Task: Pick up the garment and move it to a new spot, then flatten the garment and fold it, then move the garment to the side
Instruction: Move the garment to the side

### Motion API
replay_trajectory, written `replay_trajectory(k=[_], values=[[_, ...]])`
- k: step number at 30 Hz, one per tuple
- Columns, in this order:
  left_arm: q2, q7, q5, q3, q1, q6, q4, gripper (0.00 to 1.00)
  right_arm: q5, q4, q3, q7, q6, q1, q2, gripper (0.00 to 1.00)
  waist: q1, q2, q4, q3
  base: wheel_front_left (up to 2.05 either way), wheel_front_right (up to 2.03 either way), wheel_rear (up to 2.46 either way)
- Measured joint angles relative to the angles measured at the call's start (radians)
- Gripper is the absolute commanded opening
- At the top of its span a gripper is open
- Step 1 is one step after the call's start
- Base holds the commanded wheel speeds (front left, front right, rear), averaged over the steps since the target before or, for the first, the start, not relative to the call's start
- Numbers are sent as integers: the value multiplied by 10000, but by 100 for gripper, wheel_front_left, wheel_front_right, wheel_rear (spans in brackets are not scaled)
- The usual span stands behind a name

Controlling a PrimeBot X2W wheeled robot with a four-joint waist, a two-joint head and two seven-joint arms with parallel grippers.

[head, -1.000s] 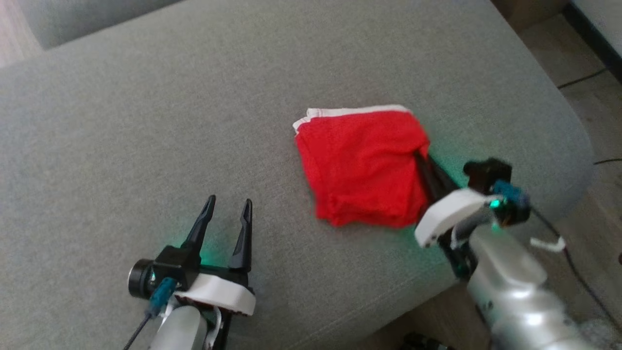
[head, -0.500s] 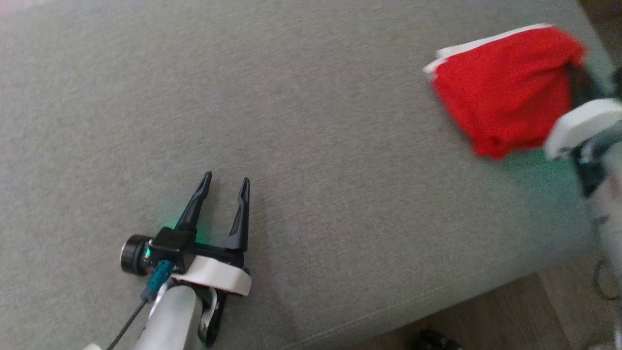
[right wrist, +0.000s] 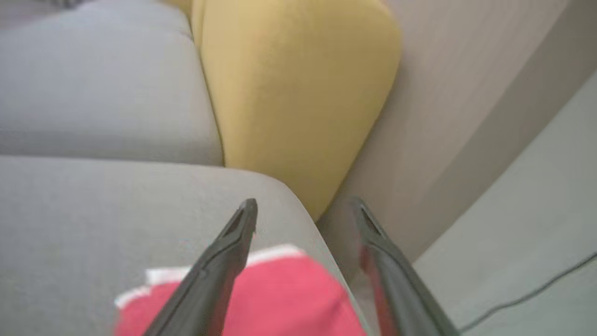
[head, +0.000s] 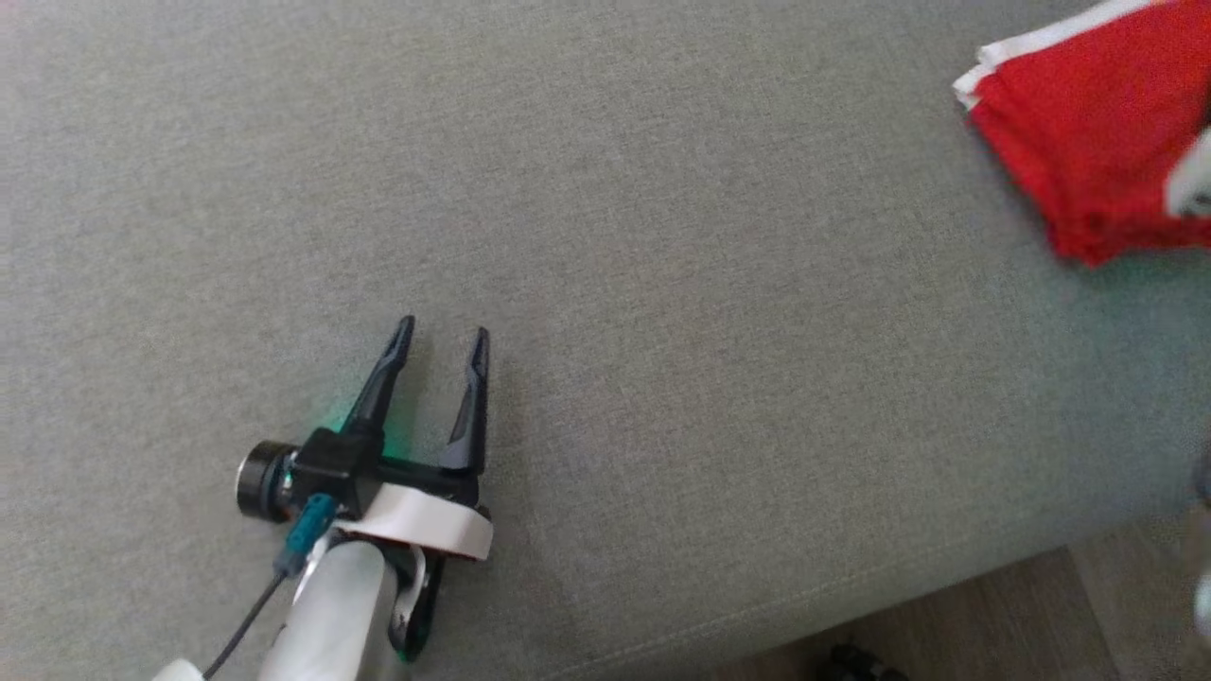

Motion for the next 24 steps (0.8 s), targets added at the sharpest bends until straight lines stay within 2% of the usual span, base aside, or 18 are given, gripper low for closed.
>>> replay_trajectory(k=[5, 11, 16, 24], values=[[40, 10, -272, 245, 16, 244, 165, 100, 414, -1613, 420, -2, 0, 491, 1239, 100, 1, 0, 145, -289, 0, 0, 0], [109, 17, -485, 493, 270, 575, 167, 100, 1741, -2861, 1214, -2, 0, 2078, 2107, 100, -1, 0, 564, -764, 0, 0, 0], [119, 17, -663, 612, 723, 779, 146, 100, 2568, -3384, 1712, -2, 0, 3242, 2466, 100, -1, 0, 1025, -1236, 0, 0, 0], [123, 19, -719, 917, 1267, 880, 201, 100, 3382, -3653, 2153, -2, 0, 5275, 2608, 100, -3, 0, 1828, -2076, 0, 0, 0]])
